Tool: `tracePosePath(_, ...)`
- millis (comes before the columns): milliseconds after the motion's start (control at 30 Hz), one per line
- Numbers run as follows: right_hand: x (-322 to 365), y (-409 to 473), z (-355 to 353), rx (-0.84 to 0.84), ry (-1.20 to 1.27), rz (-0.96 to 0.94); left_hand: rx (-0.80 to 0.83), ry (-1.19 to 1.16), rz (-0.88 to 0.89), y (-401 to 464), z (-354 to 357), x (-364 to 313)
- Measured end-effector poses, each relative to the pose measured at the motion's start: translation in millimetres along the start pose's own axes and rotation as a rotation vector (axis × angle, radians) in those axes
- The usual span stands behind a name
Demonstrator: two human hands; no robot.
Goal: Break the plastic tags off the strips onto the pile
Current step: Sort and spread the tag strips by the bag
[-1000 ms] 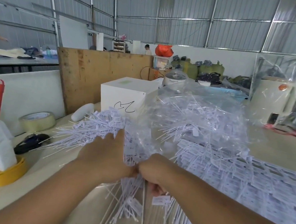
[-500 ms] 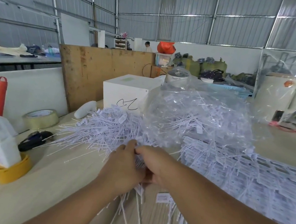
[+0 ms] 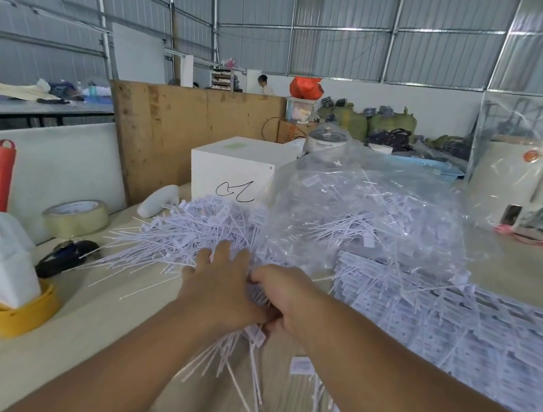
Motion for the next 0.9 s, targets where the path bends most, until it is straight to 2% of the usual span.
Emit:
tracePosePath(100, 4, -2, -1, 0.041, 0.009, -0.009, 0.123, -0.135, -0.030, 7, 6, 2)
tracePosePath(200, 8, 2, 0, 0.099, -0.020, -0.037, 0.024, -0.188, 0.048, 8, 9, -3)
tracePosePath(400, 5, 10, 8, 0.085, 0.091, -0.024, -0.045, -0.613, 0.113, 5, 10, -2)
tracePosePath(600, 1, 21, 23, 0.084, 0.250, -0.187, -0.309, -0.784, 0.155, 2, 5, -6)
tracePosePath(900, 20, 31, 24, 0.180, 0.254, -0.238, -0.308, -0.929, 0.211, -2, 2, 2)
Point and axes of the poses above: each hand's wrist, its own y-axis towards the middle knuckle, its own z-axis out of the palm, x = y × z, the point moved 3 cm from there along y, towards the middle knuckle, and after that the axes turned 15 degrees about x, right-handed, at the moved point
